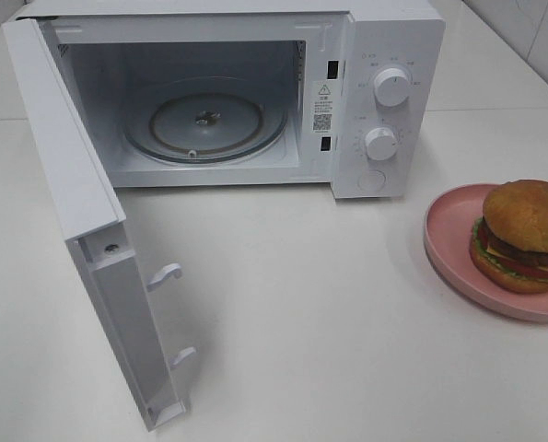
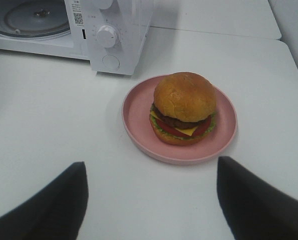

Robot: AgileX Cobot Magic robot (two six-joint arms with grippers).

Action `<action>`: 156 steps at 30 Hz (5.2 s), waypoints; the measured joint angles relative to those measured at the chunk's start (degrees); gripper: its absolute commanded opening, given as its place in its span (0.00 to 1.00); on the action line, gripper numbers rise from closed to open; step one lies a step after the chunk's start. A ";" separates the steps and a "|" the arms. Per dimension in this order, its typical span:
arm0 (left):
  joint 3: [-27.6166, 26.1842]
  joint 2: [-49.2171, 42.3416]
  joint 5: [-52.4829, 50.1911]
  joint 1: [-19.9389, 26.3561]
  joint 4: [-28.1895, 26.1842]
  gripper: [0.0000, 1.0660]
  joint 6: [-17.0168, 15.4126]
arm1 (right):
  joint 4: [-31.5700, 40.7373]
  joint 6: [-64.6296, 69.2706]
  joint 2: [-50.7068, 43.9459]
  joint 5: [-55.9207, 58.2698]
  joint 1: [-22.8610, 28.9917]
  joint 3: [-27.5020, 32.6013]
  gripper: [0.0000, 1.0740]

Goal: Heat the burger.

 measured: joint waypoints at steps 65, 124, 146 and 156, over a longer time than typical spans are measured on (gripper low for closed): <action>-7.68 85.66 -73.28 -10.03 0.06 0.00 5.27 | 0.00 -0.06 0.00 0.00 0.00 0.00 0.59; -45.89 117.34 -65.09 -28.71 1.49 0.00 2.58 | 0.06 -0.06 0.00 0.00 0.00 0.00 0.59; -52.25 110.01 -39.42 -27.04 0.46 0.00 2.86 | 0.06 -0.06 0.00 0.00 0.00 0.00 0.59; -52.37 101.13 -21.14 -27.04 1.55 0.00 2.81 | 0.06 -0.06 0.00 0.00 0.00 0.00 0.59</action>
